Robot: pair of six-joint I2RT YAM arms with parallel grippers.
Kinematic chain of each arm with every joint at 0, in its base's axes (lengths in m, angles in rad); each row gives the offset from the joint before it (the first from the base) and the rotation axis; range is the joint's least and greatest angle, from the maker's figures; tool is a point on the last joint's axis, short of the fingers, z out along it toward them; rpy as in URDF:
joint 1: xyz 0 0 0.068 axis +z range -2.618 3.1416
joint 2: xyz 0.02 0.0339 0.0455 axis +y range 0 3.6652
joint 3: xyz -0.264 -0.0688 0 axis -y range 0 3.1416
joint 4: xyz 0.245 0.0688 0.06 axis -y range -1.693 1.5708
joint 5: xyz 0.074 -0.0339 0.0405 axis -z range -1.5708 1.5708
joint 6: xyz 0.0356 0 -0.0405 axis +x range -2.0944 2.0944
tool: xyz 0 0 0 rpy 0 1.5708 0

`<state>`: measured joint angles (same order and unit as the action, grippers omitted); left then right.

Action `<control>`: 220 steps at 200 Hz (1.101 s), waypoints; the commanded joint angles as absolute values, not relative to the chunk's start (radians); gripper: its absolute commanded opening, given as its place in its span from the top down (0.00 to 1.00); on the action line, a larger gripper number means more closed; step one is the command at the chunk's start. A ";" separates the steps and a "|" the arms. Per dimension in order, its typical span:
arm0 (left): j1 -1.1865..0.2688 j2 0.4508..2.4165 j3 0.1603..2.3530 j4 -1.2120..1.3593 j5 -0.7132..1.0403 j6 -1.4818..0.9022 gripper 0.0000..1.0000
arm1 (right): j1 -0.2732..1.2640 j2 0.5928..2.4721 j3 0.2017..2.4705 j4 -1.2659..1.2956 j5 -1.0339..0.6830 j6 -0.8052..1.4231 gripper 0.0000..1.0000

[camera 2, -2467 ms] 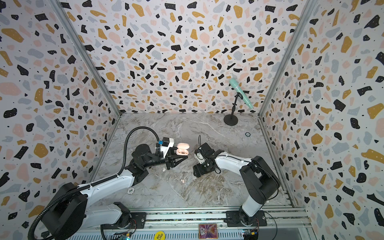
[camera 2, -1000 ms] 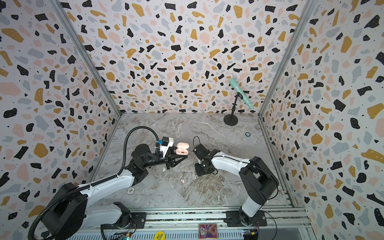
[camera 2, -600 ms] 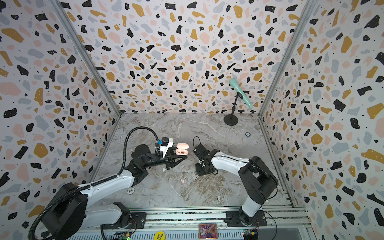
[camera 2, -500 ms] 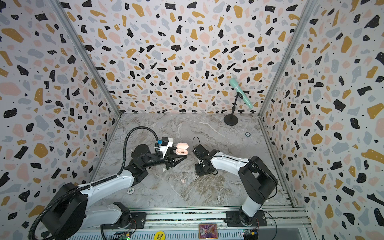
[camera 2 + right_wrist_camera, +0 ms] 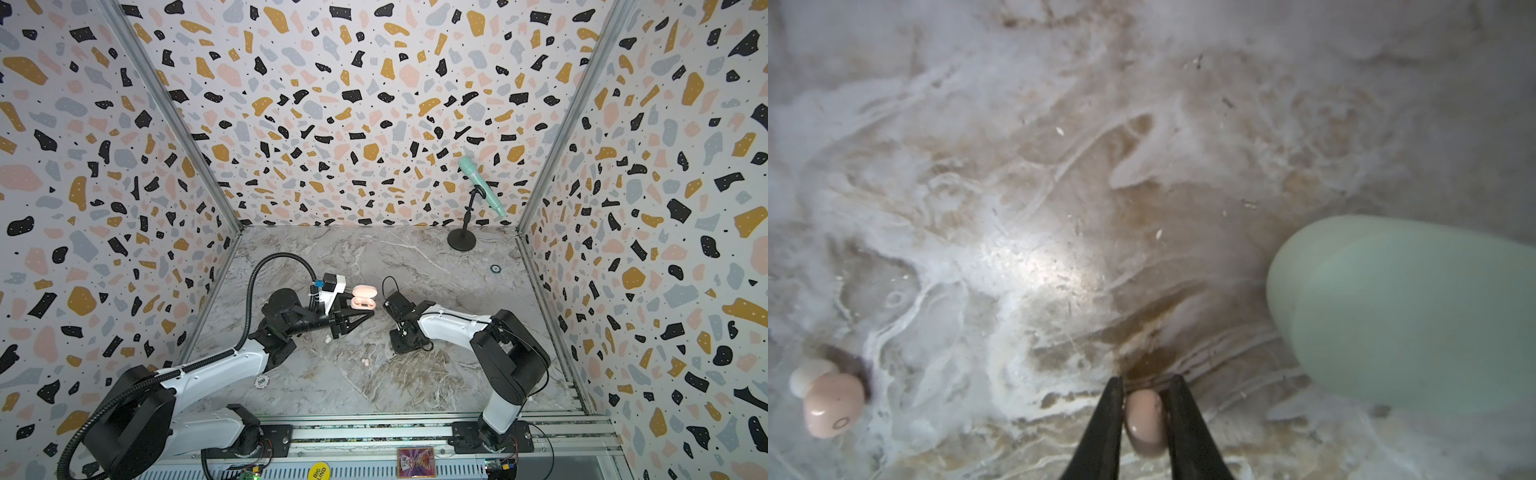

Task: Insert the wireless bluetooth earbuds into the charging case

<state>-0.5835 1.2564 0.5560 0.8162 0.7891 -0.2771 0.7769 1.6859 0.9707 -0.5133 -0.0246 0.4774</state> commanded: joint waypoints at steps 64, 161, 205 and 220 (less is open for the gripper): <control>-0.577 1.238 0.546 0.902 0.810 -0.291 0.78 | 0.793 1.661 0.978 -0.565 0.014 0.480 0.86; -0.584 1.281 0.558 1.035 0.830 -0.375 0.78 | 0.669 1.251 0.960 -0.579 -0.230 0.474 0.87; -0.628 1.356 0.615 1.085 0.839 -0.391 0.77 | 0.543 1.117 1.082 -0.687 -0.430 0.373 0.87; -0.644 1.395 0.637 1.130 0.845 -0.413 0.77 | 0.507 1.092 1.132 -0.726 -0.516 0.328 0.87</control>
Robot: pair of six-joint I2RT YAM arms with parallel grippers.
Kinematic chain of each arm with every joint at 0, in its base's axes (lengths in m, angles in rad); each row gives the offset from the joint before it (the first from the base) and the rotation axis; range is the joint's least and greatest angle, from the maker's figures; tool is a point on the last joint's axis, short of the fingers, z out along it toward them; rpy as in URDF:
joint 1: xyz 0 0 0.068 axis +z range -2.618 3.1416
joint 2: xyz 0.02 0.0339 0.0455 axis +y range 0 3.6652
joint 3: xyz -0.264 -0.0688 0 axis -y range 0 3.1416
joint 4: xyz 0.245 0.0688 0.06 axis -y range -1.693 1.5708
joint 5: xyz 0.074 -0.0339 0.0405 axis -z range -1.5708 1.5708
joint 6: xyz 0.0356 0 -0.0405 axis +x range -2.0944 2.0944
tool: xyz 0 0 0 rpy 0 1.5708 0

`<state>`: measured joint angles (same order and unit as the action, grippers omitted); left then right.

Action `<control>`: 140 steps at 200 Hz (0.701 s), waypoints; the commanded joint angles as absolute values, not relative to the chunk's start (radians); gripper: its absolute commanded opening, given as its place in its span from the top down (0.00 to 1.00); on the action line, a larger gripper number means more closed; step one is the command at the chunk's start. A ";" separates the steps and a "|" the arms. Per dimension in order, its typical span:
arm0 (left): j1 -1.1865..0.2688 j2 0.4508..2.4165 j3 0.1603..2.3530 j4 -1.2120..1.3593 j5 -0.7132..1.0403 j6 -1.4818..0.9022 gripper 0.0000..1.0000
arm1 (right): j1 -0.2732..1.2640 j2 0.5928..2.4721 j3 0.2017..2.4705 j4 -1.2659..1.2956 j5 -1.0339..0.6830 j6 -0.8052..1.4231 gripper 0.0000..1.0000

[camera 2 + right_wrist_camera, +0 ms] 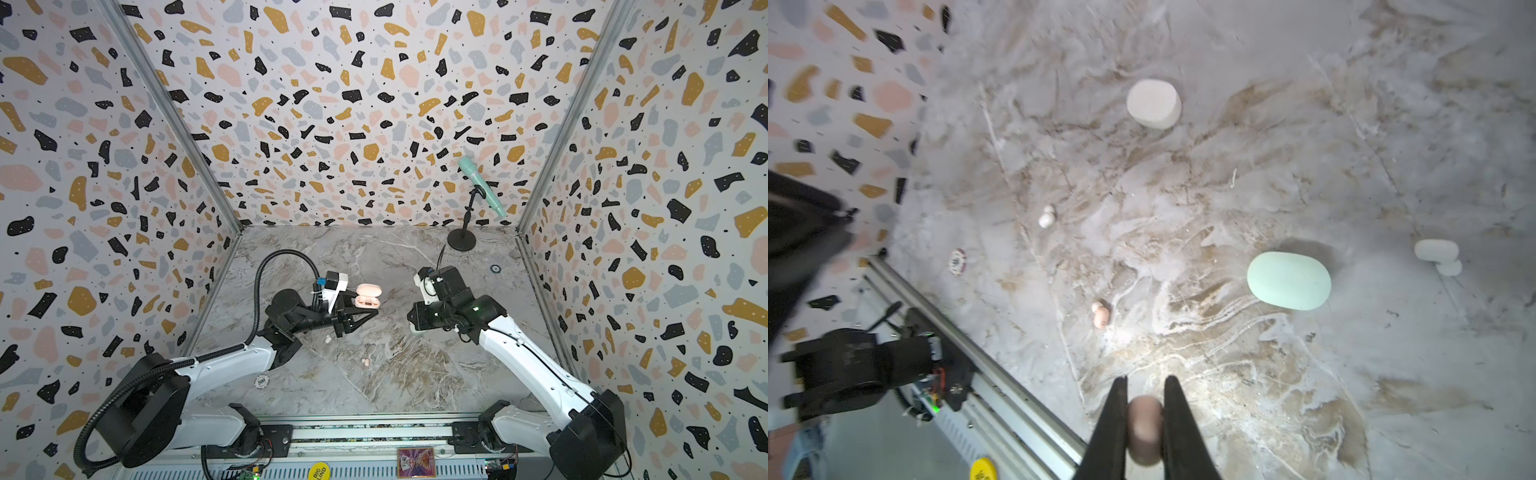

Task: Insert the wireless bluetooth earbuds into the charging case
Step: 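Close the right gripper on the pink earbud and lift it, then carry the earbud with the right gripper into the pink case held by the left gripper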

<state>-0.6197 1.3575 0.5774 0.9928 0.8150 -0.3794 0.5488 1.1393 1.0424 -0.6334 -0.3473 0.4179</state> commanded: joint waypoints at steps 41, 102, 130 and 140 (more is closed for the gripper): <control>-0.679 1.483 0.683 1.241 0.864 -0.457 0.77 | 0.436 1.052 1.249 -0.820 -0.713 0.219 0.87; -0.703 1.528 0.726 1.248 0.910 -0.455 0.77 | 0.414 1.053 1.275 -0.777 -0.926 0.212 0.88; -0.711 1.512 0.730 1.200 0.923 -0.424 0.77 | 0.414 1.067 1.270 -0.738 -0.959 0.226 0.88; -0.714 1.506 0.732 1.176 0.923 -0.404 0.77 | 0.415 1.074 1.267 -0.718 -0.975 0.235 0.88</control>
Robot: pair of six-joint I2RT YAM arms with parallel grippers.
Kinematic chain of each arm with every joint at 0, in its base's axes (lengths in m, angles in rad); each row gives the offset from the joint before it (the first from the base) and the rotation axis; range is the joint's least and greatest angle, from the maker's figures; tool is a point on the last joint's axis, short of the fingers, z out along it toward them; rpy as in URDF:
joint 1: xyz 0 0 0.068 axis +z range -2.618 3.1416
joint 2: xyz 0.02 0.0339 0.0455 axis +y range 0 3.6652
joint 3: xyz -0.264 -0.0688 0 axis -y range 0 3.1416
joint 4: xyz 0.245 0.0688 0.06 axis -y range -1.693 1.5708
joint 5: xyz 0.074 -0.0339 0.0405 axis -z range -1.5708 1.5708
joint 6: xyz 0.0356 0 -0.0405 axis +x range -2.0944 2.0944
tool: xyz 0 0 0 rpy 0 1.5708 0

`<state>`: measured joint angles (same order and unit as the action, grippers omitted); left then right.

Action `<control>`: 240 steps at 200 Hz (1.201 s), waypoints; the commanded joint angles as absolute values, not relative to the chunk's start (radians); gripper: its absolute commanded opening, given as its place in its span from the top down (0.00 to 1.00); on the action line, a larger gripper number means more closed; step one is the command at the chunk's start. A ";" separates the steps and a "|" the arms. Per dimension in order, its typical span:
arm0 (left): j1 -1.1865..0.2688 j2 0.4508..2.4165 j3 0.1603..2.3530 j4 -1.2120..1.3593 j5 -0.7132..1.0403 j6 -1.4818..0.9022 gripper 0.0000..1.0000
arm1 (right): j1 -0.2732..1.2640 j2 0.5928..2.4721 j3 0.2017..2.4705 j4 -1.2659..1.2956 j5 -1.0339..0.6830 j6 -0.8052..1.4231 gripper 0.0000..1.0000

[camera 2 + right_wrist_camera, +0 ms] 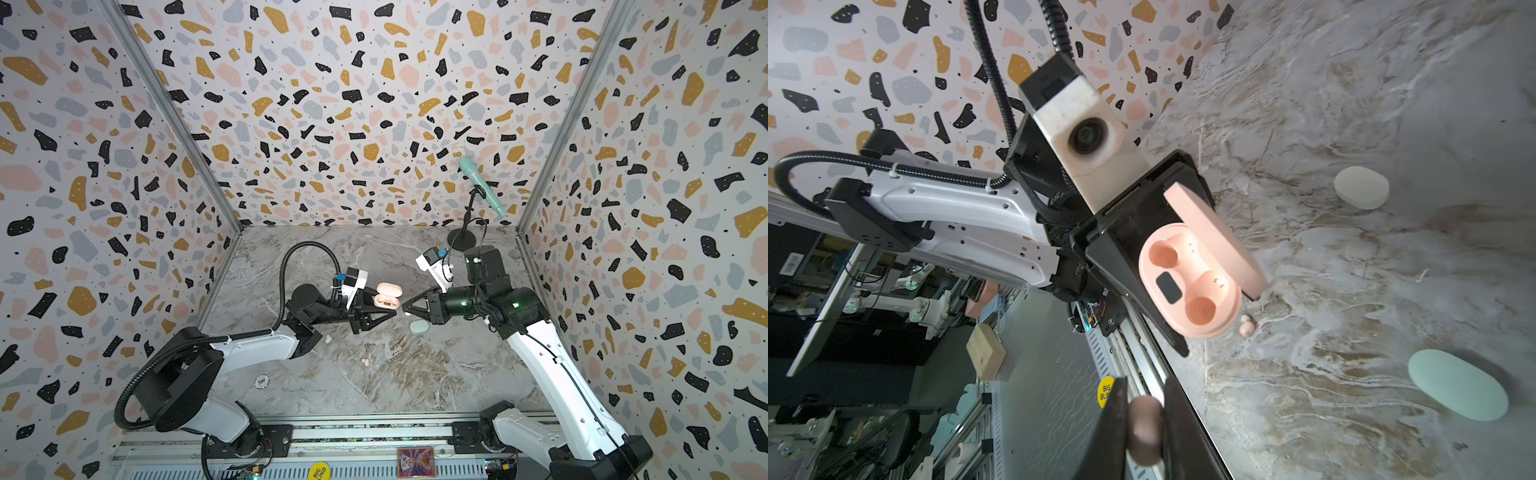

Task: Insert the wireless bluetooth earbuds into the charging case
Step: 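Carry the earbud with the right gripper into the pink case held by the left gripper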

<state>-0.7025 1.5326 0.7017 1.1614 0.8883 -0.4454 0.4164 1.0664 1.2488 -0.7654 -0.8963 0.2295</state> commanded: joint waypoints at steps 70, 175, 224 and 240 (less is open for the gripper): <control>-0.731 1.484 0.744 1.143 0.937 -0.382 0.77 | 0.419 1.124 1.269 -0.658 -0.997 0.251 0.88; -0.745 1.455 0.742 1.127 0.940 -0.374 0.77 | 0.446 1.155 1.238 -0.619 -1.007 0.254 0.88; -0.750 1.448 0.748 1.139 0.938 -0.379 0.77 | 0.449 1.150 1.214 -0.627 -0.996 0.256 0.88; -0.752 1.448 0.744 1.156 0.938 -0.389 0.77 | 0.449 1.149 1.209 -0.630 -0.996 0.258 0.88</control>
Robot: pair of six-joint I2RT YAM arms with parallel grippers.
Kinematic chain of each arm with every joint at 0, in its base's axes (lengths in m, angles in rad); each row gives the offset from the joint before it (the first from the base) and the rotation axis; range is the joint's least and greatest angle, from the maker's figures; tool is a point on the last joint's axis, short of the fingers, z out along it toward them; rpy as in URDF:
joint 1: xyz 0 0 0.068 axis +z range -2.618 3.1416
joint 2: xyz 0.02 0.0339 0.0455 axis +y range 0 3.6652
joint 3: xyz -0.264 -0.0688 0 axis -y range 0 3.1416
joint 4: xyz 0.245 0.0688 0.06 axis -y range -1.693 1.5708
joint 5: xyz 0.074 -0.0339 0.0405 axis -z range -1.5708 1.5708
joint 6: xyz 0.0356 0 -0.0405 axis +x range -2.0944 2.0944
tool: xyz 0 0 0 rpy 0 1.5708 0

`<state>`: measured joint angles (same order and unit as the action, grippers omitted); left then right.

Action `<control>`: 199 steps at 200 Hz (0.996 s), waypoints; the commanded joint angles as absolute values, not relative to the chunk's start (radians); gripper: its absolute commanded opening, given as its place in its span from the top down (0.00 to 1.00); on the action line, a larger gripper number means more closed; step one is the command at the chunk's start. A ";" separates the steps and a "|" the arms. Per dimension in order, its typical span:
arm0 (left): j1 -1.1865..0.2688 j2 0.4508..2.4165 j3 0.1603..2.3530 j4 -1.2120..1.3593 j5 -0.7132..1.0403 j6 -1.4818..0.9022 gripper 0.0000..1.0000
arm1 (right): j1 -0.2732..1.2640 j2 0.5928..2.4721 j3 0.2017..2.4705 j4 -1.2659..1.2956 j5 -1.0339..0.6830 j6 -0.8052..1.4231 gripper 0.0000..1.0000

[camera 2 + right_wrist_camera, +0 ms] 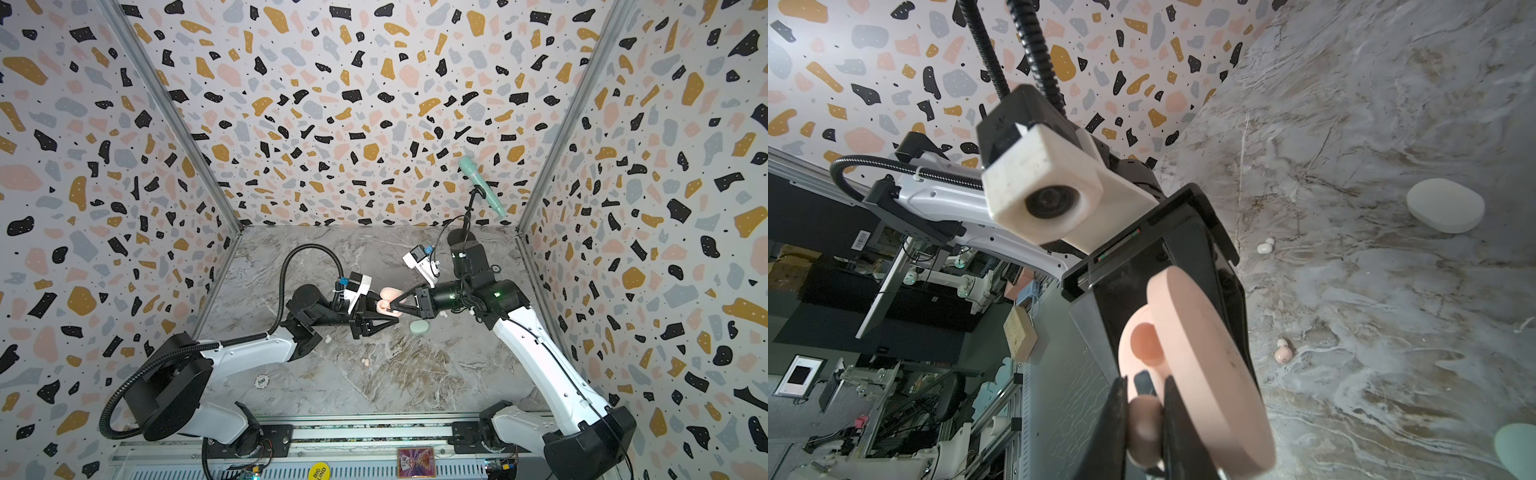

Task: Insert the wireless bluetooth earbuds into the charging case
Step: 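Carry the earbud with the right gripper into the pink case held by the left gripper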

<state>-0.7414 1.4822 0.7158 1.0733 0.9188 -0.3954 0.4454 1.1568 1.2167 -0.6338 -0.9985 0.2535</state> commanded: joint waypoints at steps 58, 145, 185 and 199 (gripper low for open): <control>-0.757 1.442 0.740 1.170 0.941 -0.397 0.77 | 0.436 1.154 1.225 -0.660 -0.950 0.251 0.85; -0.768 1.449 0.738 1.168 0.940 -0.397 0.77 | 0.438 1.167 1.280 -0.663 -0.910 0.272 0.69; -0.773 1.453 0.735 1.169 0.937 -0.398 0.77 | 0.438 1.172 1.306 -0.679 -0.888 0.271 0.55; -0.773 1.453 0.735 1.169 0.937 -0.397 0.77 | 0.437 1.172 1.319 -0.695 -0.871 0.263 0.50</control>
